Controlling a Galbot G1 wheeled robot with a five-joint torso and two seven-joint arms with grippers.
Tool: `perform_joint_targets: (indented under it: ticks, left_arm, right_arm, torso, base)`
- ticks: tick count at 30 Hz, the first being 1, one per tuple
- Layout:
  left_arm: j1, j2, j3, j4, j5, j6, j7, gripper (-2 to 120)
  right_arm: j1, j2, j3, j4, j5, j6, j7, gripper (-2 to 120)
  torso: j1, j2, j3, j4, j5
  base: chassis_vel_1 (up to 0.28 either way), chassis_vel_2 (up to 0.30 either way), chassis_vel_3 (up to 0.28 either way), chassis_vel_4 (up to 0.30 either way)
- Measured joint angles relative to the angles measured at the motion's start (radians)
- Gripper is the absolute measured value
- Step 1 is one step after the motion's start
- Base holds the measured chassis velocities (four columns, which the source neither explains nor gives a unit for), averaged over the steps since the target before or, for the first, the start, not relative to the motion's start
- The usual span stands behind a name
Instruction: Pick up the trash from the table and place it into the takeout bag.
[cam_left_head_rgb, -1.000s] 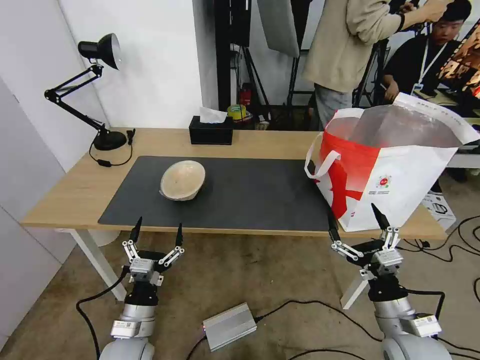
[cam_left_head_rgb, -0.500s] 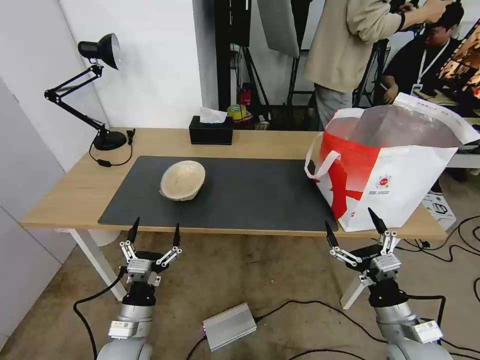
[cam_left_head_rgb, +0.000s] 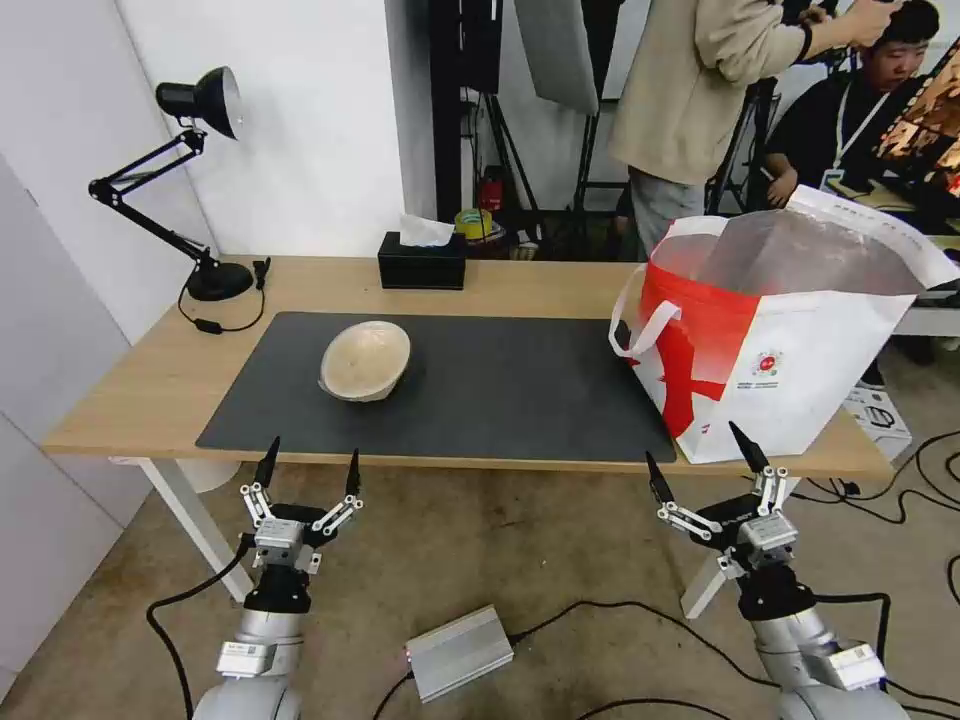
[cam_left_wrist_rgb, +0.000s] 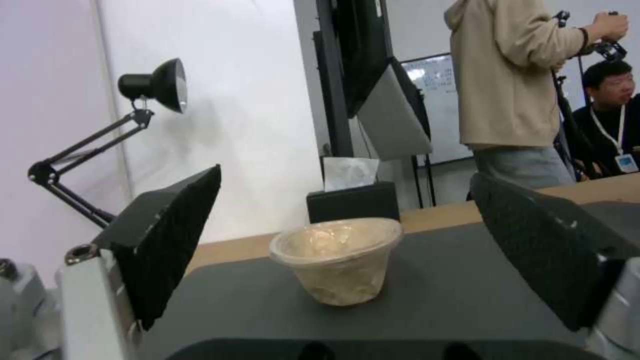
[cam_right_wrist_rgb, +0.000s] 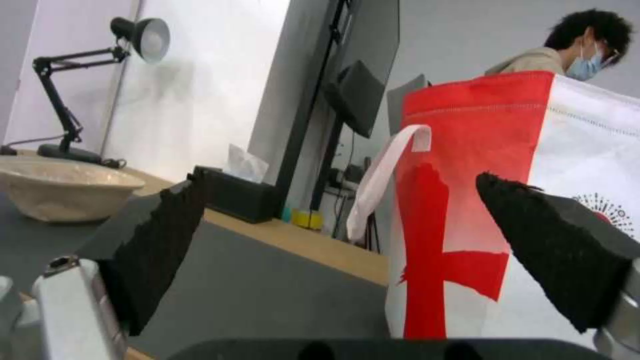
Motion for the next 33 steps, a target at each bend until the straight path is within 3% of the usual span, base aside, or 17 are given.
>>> perform_joint_targets:
  ticks: [33]
  left_arm:
    - [-0.006, 0.003, -0.003, -0.005, -0.003, 0.002, 0.0, 100]
  right_arm:
    - [0.003, -0.001, 0.001, -0.003, -0.003, 0.0, 0.001, 100]
  torso:
    - [0.0, 0.0, 0.0, 0.0, 0.0]
  base:
    - [0.0, 0.0, 0.0, 0.0]
